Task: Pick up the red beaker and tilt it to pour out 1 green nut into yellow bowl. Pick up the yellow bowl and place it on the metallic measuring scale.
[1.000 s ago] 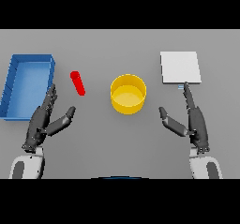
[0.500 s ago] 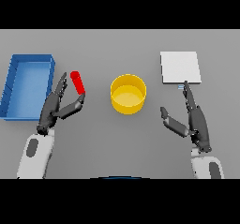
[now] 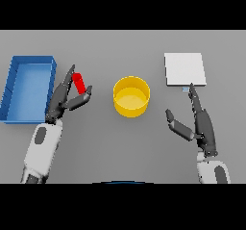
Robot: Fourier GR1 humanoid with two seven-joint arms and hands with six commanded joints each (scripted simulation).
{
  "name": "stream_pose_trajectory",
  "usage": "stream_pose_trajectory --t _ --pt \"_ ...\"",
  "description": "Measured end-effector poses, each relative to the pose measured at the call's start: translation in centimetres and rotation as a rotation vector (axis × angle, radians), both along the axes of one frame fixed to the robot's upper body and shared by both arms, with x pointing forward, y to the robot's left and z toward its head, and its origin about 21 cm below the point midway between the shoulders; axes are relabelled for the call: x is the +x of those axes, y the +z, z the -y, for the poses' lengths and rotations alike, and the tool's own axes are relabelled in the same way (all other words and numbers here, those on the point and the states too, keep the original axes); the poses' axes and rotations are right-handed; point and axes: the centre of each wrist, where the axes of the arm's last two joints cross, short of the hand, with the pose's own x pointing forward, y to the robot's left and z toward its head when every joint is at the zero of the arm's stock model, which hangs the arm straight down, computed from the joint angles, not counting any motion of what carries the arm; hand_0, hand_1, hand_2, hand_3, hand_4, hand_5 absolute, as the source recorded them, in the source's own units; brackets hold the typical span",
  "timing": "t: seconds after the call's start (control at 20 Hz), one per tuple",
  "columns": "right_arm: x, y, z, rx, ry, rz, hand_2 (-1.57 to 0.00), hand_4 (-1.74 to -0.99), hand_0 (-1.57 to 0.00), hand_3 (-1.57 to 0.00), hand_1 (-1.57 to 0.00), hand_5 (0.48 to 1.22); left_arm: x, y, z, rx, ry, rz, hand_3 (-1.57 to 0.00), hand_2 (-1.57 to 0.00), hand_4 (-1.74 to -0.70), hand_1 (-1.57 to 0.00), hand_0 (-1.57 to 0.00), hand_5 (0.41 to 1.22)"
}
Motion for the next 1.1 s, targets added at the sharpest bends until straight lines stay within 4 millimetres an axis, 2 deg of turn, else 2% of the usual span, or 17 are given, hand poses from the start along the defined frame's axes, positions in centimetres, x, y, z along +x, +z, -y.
stream_pose_trajectory --t 0.25,0.55,0.6,0.65,0.7,0.75,0.8,0.85,0.95,1.1 --pt "0.2 0.3 -0.4 0.017 0.001 -0.002 0.00 -1.265 0.00 0.00 0.00 0.638 1.9 0.2 0.7 -0.002 0.001 -0.019 0.00 0.00 -1.29 0.00 0.00 0.683" --pt "0.1 0.1 -0.3 0.014 -0.009 -0.008 0.00 -1.261 0.00 0.00 0.00 0.641 3.1 -0.2 0.9 -0.043 -0.013 -0.004 0.00 0.00 -1.35 0.00 0.00 0.704" --pt "0.1 0.4 -0.4 0.005 -0.012 0.002 0.00 -1.259 0.00 0.00 0.00 0.642 3.3 -0.3 1.1 -0.060 -0.008 -0.001 -0.03 -0.07 -1.38 -0.03 0.00 0.724" --pt "0.2 0.3 0.0 0.001 -0.017 -0.006 0.00 -1.260 0.00 0.00 0.00 0.642 3.5 -0.6 1.3 -0.074 0.004 0.001 -0.12 -0.18 -1.41 -0.15 -0.12 0.750" --pt "-0.1 0.2 0.2 -0.001 -0.014 -0.002 0.00 -1.258 0.00 0.00 0.00 0.644 3.4 -0.8 1.1 -0.096 0.019 0.012 -0.29 -0.36 -1.45 -0.33 -0.29 0.783" --pt "-0.2 0.3 0.2 -0.008 -0.016 0.009 0.00 -1.257 0.00 0.00 0.00 0.645 3.6 -0.6 1.3 -0.119 0.029 0.010 -0.55 -0.52 -1.45 -0.48 -0.44 0.871" --pt "-0.1 0.2 0.0 -0.006 -0.016 -0.010 0.00 -1.255 0.00 0.00 0.00 0.644 3.9 -0.7 1.5 -0.115 0.045 -0.022 -0.72 -0.73 -1.50 -0.70 -0.66 0.941" --pt "-0.1 0.1 0.3 -0.008 -0.021 -0.019 0.00 -1.256 0.00 0.00 0.00 0.646 3.7 -1.2 2.1 -0.100 0.047 -0.020 -0.84 -0.90 -1.54 -0.87 -0.84 0.997" --pt "0.1 0.3 0.1 0.005 -0.014 -0.011 0.00 -1.252 0.00 0.00 0.00 0.644 4.0 -0.8 2.5 -0.063 0.041 -0.013 -0.97 -1.14 -1.60 -1.12 -1.11 1.078" --pt "-0.1 -0.1 0.1 0.009 -0.021 -0.008 0.00 -1.259 0.00 0.00 0.00 0.646 4.1 -0.4 2.4 -0.036 0.017 -0.006 -1.27 -1.35 -1.52 -1.34 -1.33 1.148"
